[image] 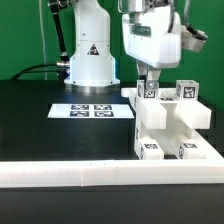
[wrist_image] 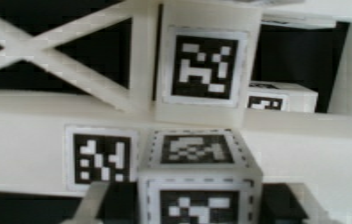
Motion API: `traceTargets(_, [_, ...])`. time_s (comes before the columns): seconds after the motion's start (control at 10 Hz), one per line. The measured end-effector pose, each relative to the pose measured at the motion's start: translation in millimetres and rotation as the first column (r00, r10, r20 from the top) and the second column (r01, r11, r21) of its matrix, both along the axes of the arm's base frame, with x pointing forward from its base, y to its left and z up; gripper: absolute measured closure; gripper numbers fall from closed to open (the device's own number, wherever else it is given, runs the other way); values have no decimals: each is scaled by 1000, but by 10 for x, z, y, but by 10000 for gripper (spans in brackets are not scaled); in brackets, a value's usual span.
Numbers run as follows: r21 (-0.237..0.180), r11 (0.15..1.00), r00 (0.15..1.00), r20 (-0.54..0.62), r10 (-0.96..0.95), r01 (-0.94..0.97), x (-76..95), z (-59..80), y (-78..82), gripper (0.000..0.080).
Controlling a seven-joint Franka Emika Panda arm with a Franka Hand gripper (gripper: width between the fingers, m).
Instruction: Assemble chair
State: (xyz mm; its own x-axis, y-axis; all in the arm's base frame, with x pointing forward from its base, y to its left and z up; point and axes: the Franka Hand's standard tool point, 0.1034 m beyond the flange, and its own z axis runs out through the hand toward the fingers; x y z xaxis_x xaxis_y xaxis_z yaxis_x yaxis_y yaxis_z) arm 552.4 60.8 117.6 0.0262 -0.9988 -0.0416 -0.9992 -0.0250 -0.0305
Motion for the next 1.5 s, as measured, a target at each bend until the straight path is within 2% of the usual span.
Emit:
traceTargets(0.3, [-2,999,999,2,53,-53,-1,-1,5,502])
traceTargets(0.4, [-4,992,992,4,128,-128,-4,-2,11,295])
traceTargets(0.5, [-6,986,986,5,167,-167,-4,0,29,295])
traceTargets(0.6, [-10,963,963,10,271,-271,-2,0,34,178])
traceTargets(0.7, [-13,938,938,12,346,-346,-3,-1,35,158])
traceTargets(0.8, [-20,872,872,16,489,-488,-8,-5,34,152])
traceTargets(1.0, [-28,768,767,19,641,-640,-11,-5,54,151])
traceTargets(1.1, [-37,661,661,22,750,-750,-8,3,55,151])
traceTargets(1.2, [-39,621,620,23,784,-783,-7,6,55,151])
traceTargets(1.4, [-49,466,465,22,885,-884,-6,5,31,151])
traceTargets(1.5, [-52,425,425,22,905,-904,-3,5,8,151])
